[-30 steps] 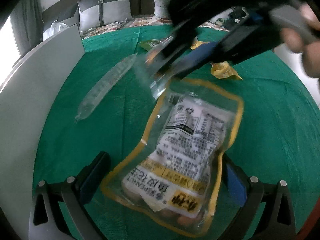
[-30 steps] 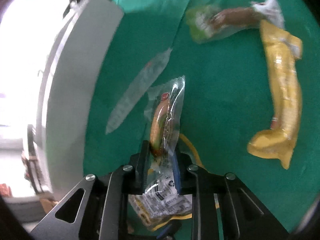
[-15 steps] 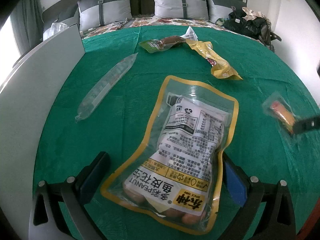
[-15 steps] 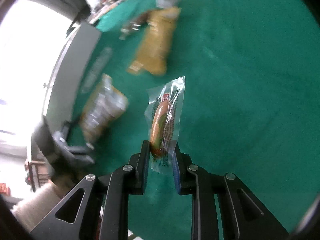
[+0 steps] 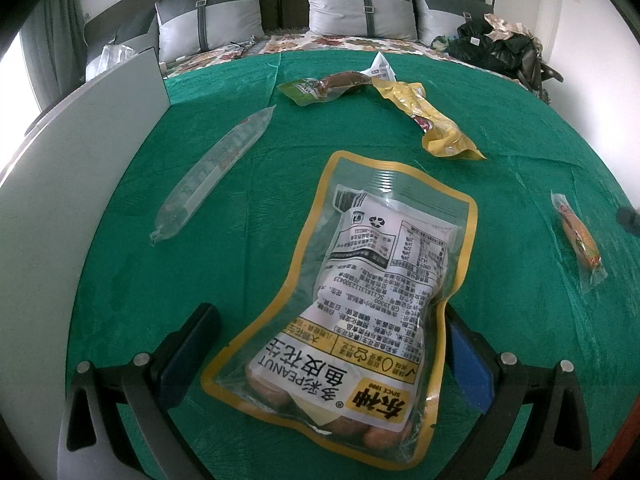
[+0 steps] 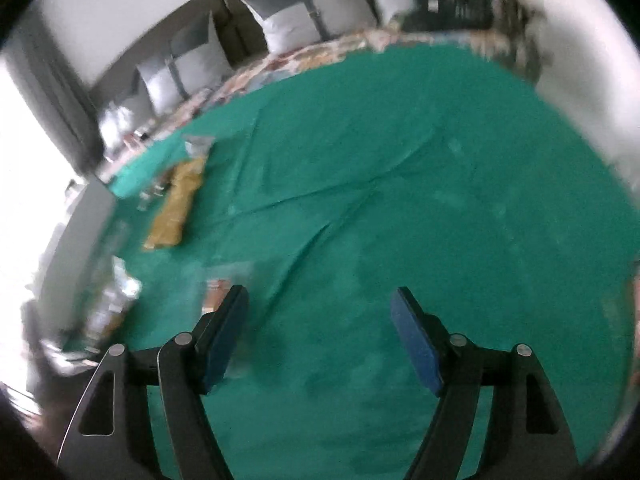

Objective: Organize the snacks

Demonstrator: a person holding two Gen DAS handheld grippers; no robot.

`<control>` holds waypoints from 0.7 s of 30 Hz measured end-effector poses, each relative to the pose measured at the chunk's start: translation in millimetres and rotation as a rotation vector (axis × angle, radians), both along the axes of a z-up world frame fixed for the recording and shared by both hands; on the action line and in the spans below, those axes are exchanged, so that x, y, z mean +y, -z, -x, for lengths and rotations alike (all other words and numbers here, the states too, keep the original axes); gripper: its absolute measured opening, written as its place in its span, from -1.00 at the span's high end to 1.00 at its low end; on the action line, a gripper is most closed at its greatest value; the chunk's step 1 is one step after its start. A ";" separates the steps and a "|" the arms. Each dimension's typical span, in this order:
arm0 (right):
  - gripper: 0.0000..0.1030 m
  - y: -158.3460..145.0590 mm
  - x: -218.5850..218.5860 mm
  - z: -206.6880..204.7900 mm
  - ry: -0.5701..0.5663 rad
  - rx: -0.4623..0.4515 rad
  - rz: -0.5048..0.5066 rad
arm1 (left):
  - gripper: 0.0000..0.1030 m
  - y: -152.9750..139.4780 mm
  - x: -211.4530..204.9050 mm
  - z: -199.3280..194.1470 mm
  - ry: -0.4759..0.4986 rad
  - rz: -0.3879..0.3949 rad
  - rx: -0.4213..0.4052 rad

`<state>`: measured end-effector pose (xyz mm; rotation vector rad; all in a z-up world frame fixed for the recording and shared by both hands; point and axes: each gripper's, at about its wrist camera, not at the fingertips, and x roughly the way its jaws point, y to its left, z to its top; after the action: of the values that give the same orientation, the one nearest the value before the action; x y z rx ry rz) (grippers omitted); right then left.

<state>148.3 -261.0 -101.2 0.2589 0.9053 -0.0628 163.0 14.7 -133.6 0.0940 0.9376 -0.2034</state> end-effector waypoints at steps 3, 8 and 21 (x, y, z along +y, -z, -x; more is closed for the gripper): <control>-0.49 19.7 -3.7 -7.9 0.001 0.076 0.044 | -1.00 0.1 -0.1 0.1 0.000 0.000 0.000; -0.54 30.0 4.0 -6.0 -0.028 0.093 0.216 | -1.00 -2.1 -3.3 -8.5 0.022 -0.017 0.062; -0.53 14.2 77.5 -14.0 -0.280 0.046 0.082 | -0.20 -15.4 -16.1 -15.5 0.051 -0.038 0.155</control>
<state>162.4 -183.5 -115.4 0.0528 0.9752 0.1538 178.5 -1.4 -118.2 0.1391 1.0947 -0.2430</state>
